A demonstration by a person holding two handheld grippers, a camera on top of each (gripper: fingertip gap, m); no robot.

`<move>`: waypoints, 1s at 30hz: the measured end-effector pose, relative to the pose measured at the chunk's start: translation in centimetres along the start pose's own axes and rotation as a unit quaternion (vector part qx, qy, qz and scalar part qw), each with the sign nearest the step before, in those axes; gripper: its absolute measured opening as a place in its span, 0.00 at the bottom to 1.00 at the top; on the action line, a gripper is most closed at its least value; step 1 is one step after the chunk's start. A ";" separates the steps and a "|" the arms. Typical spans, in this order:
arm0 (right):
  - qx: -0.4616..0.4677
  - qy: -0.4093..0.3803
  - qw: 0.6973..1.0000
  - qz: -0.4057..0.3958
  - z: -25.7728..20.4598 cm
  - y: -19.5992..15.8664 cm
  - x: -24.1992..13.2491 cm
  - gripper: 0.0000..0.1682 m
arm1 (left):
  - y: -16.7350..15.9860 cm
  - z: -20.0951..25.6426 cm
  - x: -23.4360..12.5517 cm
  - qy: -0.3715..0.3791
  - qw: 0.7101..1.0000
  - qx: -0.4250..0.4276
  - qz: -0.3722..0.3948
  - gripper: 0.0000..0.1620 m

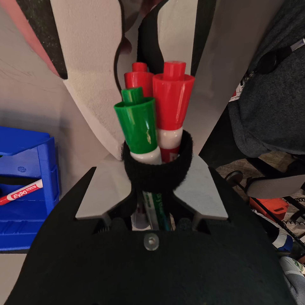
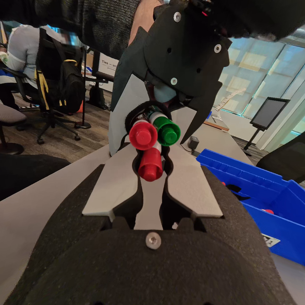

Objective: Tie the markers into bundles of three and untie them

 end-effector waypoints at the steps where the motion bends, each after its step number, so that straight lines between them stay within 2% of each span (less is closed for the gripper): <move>1: 0.004 -0.002 1.000 -0.002 0.1 0.1 0.0 0.13 | 0.1 -0.1 0.0 0.004 1.000 0.000 0.004 0.26; 5: 0.018 -0.004 1.000 -0.016 0.5 0.0 -0.1 0.11 | 0.1 -0.3 0.0 0.011 1.000 -0.007 0.008 0.26; 16: 0.175 0.019 0.984 -0.012 1.4 -1.0 0.3 0.11 | -0.2 -1.9 -0.3 0.079 0.996 -0.034 0.007 0.26; 20: 0.211 0.024 0.977 -0.002 1.6 -0.9 0.4 0.11 | -0.4 -2.0 -0.4 0.080 0.996 -0.043 0.011 0.26; 26: 0.273 0.035 0.961 0.024 1.9 -1.0 0.4 0.11 | -0.3 -2.5 -0.7 0.090 0.995 -0.051 0.006 0.26; 28: 0.317 0.050 0.946 0.042 2.1 -1.0 0.4 0.11 | -0.3 -2.6 -1.0 0.094 0.994 -0.057 0.005 0.26; 30: 0.349 0.064 0.934 0.049 2.1 -1.3 0.4 0.06 | -0.4 -3.0 -1.2 0.104 0.992 -0.068 0.002 0.25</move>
Point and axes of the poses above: each gripper's, where its closed fingertips meet, x out along the fingers, y out of its top, z = x × y across the jaws, the point moved 4 cm from there along -x, back along the fingers, and after that the axes turned 1 degree about -z, right-handed, at the moved point
